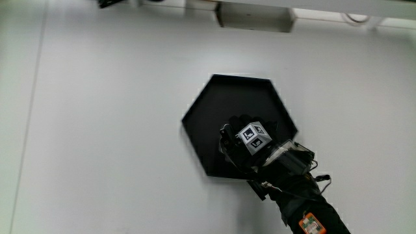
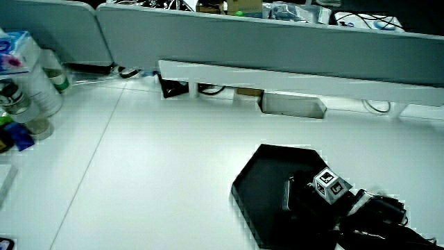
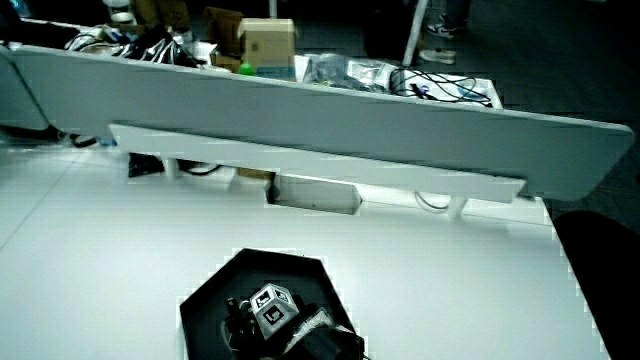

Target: Place speaker into plate

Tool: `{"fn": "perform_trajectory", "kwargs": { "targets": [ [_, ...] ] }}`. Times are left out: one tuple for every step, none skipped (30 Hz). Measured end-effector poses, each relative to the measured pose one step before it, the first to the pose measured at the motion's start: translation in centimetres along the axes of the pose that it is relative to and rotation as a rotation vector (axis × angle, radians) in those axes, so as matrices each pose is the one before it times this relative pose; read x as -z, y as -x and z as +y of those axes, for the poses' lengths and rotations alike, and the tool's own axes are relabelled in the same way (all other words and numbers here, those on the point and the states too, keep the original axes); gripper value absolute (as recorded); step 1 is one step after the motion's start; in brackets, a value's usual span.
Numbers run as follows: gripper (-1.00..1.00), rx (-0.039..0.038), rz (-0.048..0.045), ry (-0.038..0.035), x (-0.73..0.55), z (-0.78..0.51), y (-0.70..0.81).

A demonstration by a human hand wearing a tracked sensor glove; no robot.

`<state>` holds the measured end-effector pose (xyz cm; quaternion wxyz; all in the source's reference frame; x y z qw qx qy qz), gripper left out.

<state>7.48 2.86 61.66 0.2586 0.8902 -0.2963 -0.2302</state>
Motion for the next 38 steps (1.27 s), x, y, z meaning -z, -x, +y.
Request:
{"fn": "perform_trajectory", "kwargs": {
  "targets": [
    [0.00, 0.00341, -0.01913, 0.01047, -0.018, 0.132, 0.049],
    [0.00, -0.01116, -0.01936, 0.03733, 0.961, 0.665, 0.299],
    [0.00, -0.00902, -0.01079, 0.01701, -0.054, 0.013, 0.008],
    [0.00, -0.00172, -0.01628, 0.01272, 0.306, 0.164, 0.114],
    [0.00, -0.00954, -0.01838, 0.02156, 0.481, 0.275, 0.201],
    [0.00, 0.00818, -0.02648, 0.02891, 0.276, 0.122, 0.055],
    [0.00, -0.00154, -0.01118, 0.03217, 0.853, 0.447, 0.200],
    [0.00, -0.00075, -0.00133, 0.02181, 0.482, 0.107, 0.003],
    [0.00, 0.00143, -0.00015, 0.00476, 0.246, -0.125, -0.083],
    [0.00, 0.00036, -0.00553, 0.01880, 0.550, 0.140, 0.086],
    [0.00, -0.00237, -0.01364, 0.02473, 0.581, 0.244, 0.133],
    [0.00, -0.01054, 0.00540, 0.00707, 0.345, 0.085, 0.060],
    [0.00, 0.00659, -0.01356, 0.01875, 0.468, 0.236, 0.175],
    [0.00, 0.00110, -0.00481, -0.00345, -0.105, -0.239, -0.031],
    [0.00, 0.00095, -0.00283, 0.01568, 0.185, 0.049, 0.058],
    [0.00, 0.00591, 0.00691, 0.00242, 0.338, 0.179, 0.118],
    [0.00, -0.00096, 0.00196, -0.01288, -0.028, -0.130, 0.063],
    [0.00, 0.00122, -0.00225, 0.02167, 0.164, 0.031, 0.207],
    [0.00, 0.00113, 0.01573, -0.01020, 0.232, 0.176, 0.251],
    [0.00, 0.01380, -0.00461, -0.01354, -0.516, -0.409, 0.006],
    [0.00, -0.00980, -0.00213, 0.02086, 0.247, 0.469, 0.364],
    [0.00, -0.00168, 0.01093, -0.01271, -0.322, -0.002, 0.088],
    [0.00, -0.00352, -0.00956, 0.02523, -0.012, 0.304, 0.226],
    [0.00, -0.01252, 0.00849, 0.01497, -0.120, 0.184, 0.108],
    [-0.08, -0.00761, 0.01254, 0.00110, -0.136, 0.127, 0.034],
    [-0.17, 0.00390, -0.00293, 0.01758, -0.027, 0.190, 0.031],
    [-0.25, -0.00982, 0.01556, 0.00083, 0.007, 0.162, 0.018],
    [-0.33, -0.01651, 0.01693, 0.00585, 0.190, 0.275, 0.035],
    [-0.42, 0.00070, 0.01329, -0.00861, -0.192, -0.270, -0.225],
    [-0.50, 0.01223, 0.00394, -0.01483, -0.178, -0.388, -0.316],
    [-0.58, -0.00478, 0.02021, -0.00063, 0.052, -0.215, -0.283],
    [-0.67, -0.00003, 0.01906, -0.03835, -0.111, -0.372, -0.328],
    [-0.75, -0.00250, 0.02958, -0.00613, 0.147, -0.147, -0.304],
    [-0.83, 0.00496, 0.04178, -0.04188, -0.453, -0.749, -0.475],
    [-0.92, -0.00100, 0.02070, -0.00645, 0.224, -0.108, -0.274],
    [-1.00, 0.02770, 0.02419, -0.03571, -0.302, -0.632, -0.485],
    [-1.00, 0.00834, 0.03870, -0.02481, 0.051, -0.415, -0.519],
    [-1.00, 0.00803, 0.04197, -0.01278, 0.341, -0.174, -0.594]
  ]
}}
